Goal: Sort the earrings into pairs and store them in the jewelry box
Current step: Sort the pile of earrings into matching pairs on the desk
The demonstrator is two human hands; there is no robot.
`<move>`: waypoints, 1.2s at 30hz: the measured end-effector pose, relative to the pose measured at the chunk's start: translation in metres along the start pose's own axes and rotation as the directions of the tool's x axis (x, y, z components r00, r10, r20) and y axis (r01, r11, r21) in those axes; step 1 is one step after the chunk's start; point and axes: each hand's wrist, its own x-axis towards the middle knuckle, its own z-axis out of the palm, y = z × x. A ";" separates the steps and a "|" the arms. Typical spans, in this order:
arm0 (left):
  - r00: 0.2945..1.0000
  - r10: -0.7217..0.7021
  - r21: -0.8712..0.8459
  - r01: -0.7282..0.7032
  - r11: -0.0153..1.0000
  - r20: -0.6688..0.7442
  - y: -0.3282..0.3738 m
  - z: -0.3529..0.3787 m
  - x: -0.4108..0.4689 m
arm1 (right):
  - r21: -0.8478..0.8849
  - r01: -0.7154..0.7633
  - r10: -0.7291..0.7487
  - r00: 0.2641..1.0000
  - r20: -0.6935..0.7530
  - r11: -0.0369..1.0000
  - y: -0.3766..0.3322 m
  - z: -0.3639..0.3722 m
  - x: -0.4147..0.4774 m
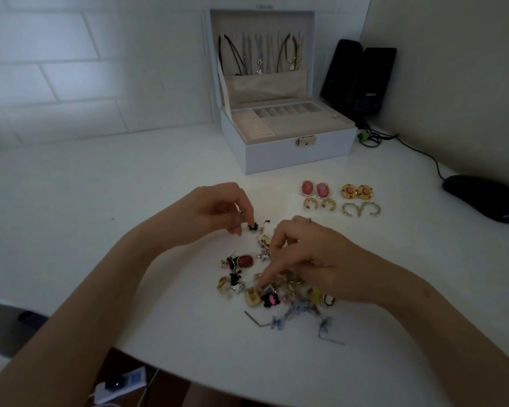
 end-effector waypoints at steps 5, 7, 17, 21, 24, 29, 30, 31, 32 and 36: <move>0.999 -0.015 0.033 0.013 0.999 0.031 -0.002 -0.001 0.001 | 0.065 -0.039 0.049 0.986 -0.160 0.997 0.004 -0.014 -0.002; 0.998 -0.003 0.090 -0.004 0.996 0.068 -0.001 -0.001 0.000 | 0.022 -0.047 0.050 0.984 -0.168 0.999 0.006 -0.016 -0.003; 0.981 -0.036 0.208 -0.005 0.978 0.191 0.000 0.015 0.001 | -0.033 -0.109 0.106 0.992 -0.064 0.994 0.003 -0.009 -0.003; 0.969 -0.032 0.247 -0.031 0.968 0.247 -0.002 0.014 0.001 | -0.104 -0.103 0.105 0.994 0.023 0.989 0.003 -0.004 -0.004; 0.957 -0.043 0.239 -0.028 0.971 0.288 -0.002 0.013 0.000 | -0.023 -0.116 0.116 0.993 -0.019 0.993 0.000 -0.008 -0.003; 0.963 -0.064 0.235 0.001 0.972 0.260 0.000 0.009 -0.002 | 0.031 -0.200 0.202 0.956 -0.215 0.979 0.006 -0.024 -0.007; 0.973 -0.053 0.231 -0.001 0.973 0.226 0.000 0.009 -0.001 | 0.023 -0.229 0.229 0.958 -0.175 0.973 0.006 -0.026 -0.008; 0.982 -0.036 0.229 -0.007 0.973 0.184 0.000 0.009 0.000 | 0.008 -0.252 0.251 0.960 -0.126 0.968 0.005 -0.027 -0.009; 0.990 -0.015 0.232 -0.019 0.973 0.141 0.000 0.011 0.000 | -0.011 -0.264 0.263 0.962 -0.078 0.964 0.004 -0.027 -0.009; 0.994 0.104 0.264 -0.112 0.958 0.045 0.001 0.022 0.004 | -0.041 -0.190 0.193 0.980 0.057 0.981 -0.002 -0.020 -0.007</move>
